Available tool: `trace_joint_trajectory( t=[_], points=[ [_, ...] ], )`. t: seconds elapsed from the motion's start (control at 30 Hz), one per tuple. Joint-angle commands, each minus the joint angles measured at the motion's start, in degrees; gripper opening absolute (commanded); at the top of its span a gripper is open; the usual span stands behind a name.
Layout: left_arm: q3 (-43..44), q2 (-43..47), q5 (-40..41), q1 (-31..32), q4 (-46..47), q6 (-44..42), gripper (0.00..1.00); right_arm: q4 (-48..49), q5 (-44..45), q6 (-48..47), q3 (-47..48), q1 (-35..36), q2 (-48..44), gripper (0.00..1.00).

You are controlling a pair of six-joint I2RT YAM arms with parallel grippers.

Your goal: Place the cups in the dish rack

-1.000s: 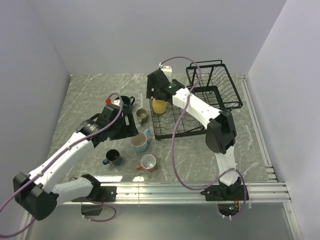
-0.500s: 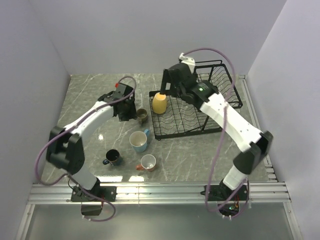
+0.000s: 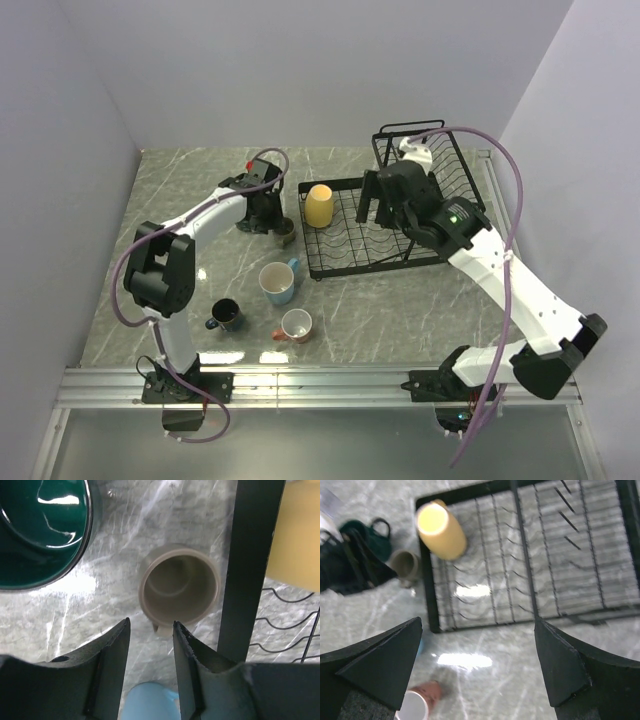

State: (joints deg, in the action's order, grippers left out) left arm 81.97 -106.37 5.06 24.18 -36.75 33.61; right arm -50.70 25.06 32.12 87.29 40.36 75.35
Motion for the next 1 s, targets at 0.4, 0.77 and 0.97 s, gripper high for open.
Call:
trace_joint_trajectory(
  t=[0.4, 0.77, 0.97],
  points=[
    [3.28, -6.04, 1.71, -2.04, 2.38, 0.76, 0.20, -1.25, 1.92, 1.54, -4.05, 0.34, -4.86, 1.00],
    [4.77, -2.19, -4.52, -3.79, 2.56, 0.06, 0.00, -0.72, 1.22, 0.32, -2.04, 0.42, -4.95, 1.00],
    [0.57, 10.28, -21.13, -7.83, 10.79, 4.71, 0.00, 9.73, -18.27, -4.43, -0.28, 0.42, -7.41, 1.00]
  ],
)
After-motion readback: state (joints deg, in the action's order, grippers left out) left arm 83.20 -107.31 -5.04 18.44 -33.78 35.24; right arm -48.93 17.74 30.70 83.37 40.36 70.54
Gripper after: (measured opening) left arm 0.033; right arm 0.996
